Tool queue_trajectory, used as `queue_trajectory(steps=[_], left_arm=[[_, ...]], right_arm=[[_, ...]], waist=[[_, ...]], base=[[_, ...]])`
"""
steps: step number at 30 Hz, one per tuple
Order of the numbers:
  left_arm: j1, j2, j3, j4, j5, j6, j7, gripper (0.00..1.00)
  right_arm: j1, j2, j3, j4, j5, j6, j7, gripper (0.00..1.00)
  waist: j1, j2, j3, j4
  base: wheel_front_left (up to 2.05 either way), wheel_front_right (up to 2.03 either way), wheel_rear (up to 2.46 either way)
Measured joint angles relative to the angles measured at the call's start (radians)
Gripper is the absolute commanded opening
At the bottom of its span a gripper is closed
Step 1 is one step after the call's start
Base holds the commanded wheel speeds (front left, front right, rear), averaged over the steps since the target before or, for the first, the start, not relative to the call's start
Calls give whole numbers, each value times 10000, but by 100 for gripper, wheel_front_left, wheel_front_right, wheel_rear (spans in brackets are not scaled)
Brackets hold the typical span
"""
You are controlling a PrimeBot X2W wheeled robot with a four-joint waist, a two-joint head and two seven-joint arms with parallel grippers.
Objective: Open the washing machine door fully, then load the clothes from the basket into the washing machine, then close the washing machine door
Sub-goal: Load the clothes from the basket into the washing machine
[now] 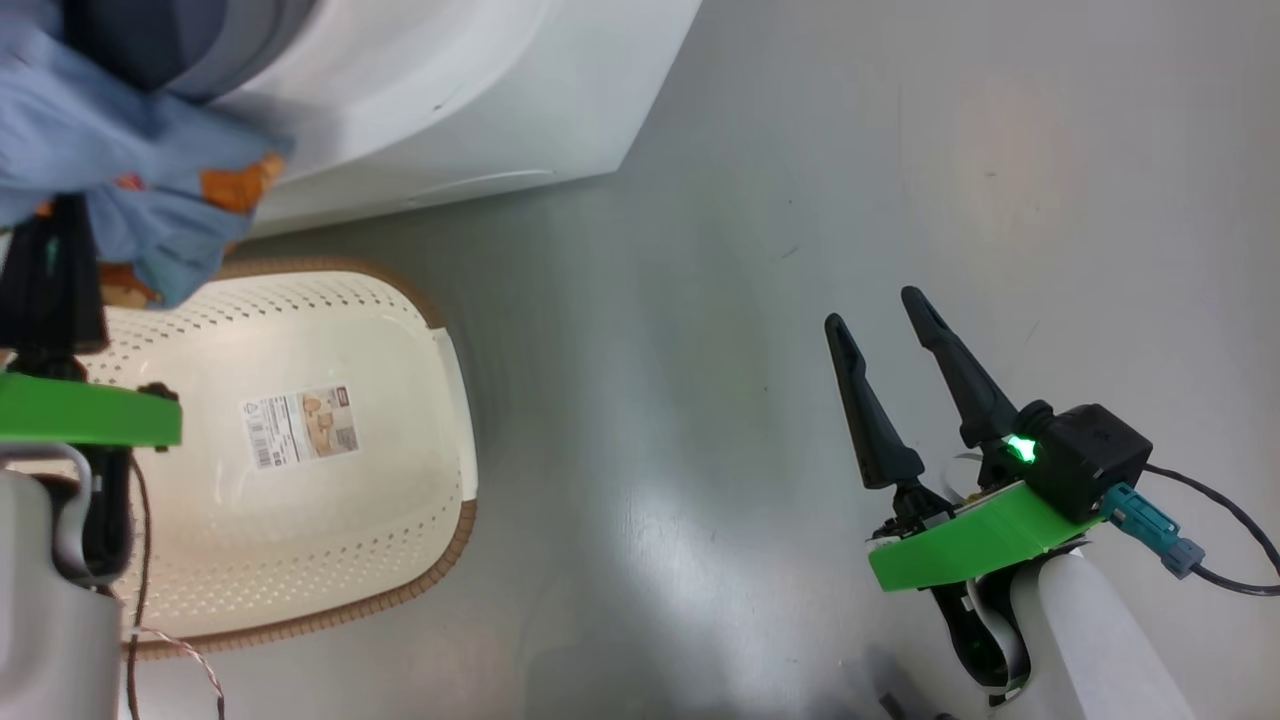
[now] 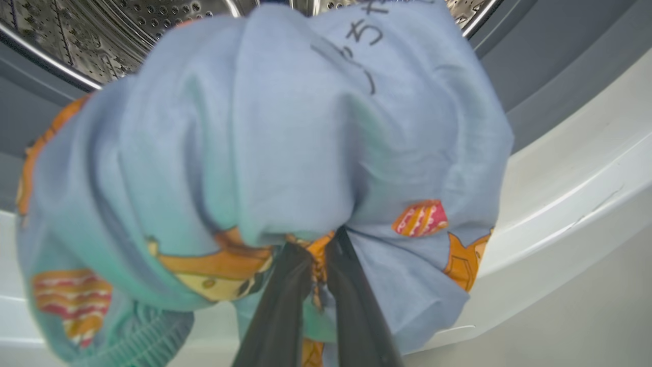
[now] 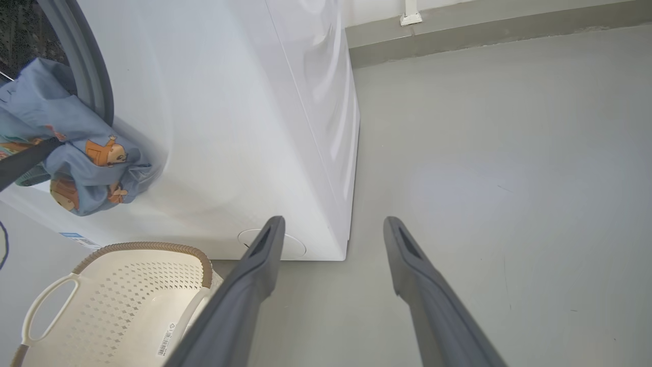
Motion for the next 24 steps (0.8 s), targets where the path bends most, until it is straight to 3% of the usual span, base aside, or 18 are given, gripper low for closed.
queue_trajectory(steps=[8,24], left_arm=[[-244,247,253,-414,495,0,0,0],[-3398,1133,-320,518,602,-2,449,0]], right_arm=[[13,-2,29,40,50,0,0,100],[12,0,242,-2,447,0,0,100]], waist=[[0,0,-257,-67],[0,0,-58,-376]], base=[[0,0,0],[0,0,0]])
